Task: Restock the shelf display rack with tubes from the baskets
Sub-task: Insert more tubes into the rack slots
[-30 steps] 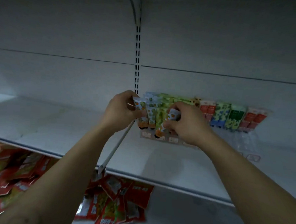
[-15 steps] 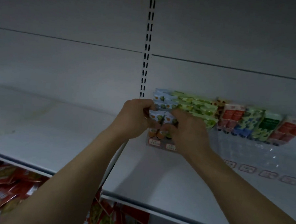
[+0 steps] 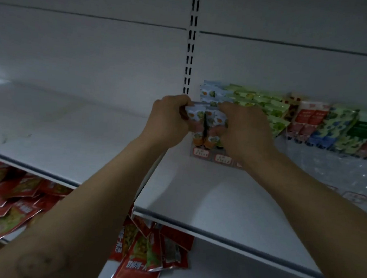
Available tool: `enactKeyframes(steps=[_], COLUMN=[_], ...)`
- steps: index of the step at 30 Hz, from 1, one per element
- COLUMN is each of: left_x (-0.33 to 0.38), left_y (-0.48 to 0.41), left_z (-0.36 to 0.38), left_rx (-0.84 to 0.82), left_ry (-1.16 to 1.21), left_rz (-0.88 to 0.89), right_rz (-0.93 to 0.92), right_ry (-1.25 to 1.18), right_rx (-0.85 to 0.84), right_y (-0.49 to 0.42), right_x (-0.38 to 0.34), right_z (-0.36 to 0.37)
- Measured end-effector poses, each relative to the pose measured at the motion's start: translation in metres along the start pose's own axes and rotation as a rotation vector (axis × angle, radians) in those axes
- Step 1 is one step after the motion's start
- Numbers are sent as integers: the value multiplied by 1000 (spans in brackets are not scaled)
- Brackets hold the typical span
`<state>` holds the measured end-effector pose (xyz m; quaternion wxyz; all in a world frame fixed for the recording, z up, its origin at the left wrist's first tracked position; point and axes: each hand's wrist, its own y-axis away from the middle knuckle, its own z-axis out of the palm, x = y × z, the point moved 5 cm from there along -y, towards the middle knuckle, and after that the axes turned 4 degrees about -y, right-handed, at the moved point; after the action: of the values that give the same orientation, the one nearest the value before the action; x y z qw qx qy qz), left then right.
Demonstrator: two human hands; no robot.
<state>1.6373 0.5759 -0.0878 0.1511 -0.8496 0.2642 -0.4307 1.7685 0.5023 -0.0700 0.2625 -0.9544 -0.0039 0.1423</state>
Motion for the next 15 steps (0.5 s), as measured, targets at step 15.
enactKeyframes(steps=[15], left_x=[2], left_y=[2], left_z=[11], left_rx=[59], left_ry=[29], left_rz=[46], right_rz=[-53], right_ry=[90], right_rx=[-57], right_y=[-6], right_x=[-7], right_z=[15])
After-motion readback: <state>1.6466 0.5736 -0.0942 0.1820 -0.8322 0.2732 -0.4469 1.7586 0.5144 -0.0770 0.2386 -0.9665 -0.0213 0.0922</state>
